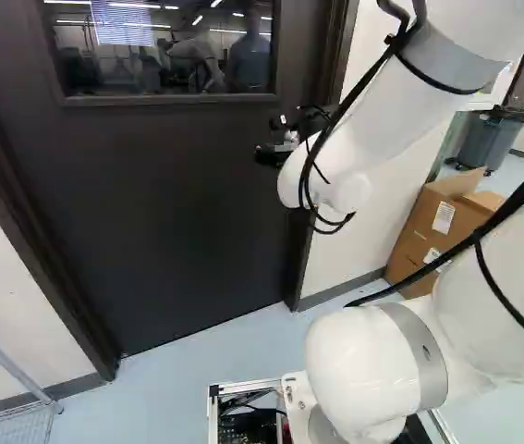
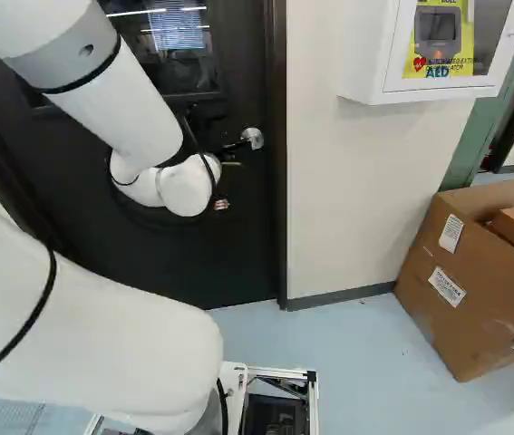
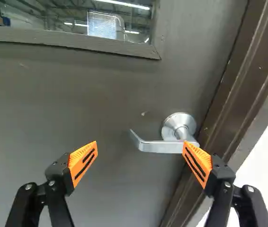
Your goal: Open the door and move inside
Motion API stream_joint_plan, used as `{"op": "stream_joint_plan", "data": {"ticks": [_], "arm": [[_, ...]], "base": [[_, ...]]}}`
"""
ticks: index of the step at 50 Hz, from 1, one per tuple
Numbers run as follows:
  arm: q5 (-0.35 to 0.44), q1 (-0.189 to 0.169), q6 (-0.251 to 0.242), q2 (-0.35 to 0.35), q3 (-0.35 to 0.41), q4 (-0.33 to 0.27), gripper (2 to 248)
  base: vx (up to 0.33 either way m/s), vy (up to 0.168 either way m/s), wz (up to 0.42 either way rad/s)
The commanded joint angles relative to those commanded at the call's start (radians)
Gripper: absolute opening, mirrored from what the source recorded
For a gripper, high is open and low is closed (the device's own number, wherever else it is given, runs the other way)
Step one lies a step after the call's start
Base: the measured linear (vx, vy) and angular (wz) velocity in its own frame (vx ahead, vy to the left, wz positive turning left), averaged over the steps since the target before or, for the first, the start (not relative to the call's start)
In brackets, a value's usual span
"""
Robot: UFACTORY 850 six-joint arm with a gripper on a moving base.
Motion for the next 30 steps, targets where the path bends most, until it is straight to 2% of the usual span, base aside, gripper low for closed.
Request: {"op": "stream_joint_plan", "data": {"ticks": [11, 30], "arm": [[0.0, 0.0, 0.0, -0.011, -0.034, -0.038, 247], [0.0, 0.0, 0.0, -0.051, -0.091, -0.043, 247]], "base": [[0.0, 0.0, 0.0], [0.0, 0.0, 0.0]]}}
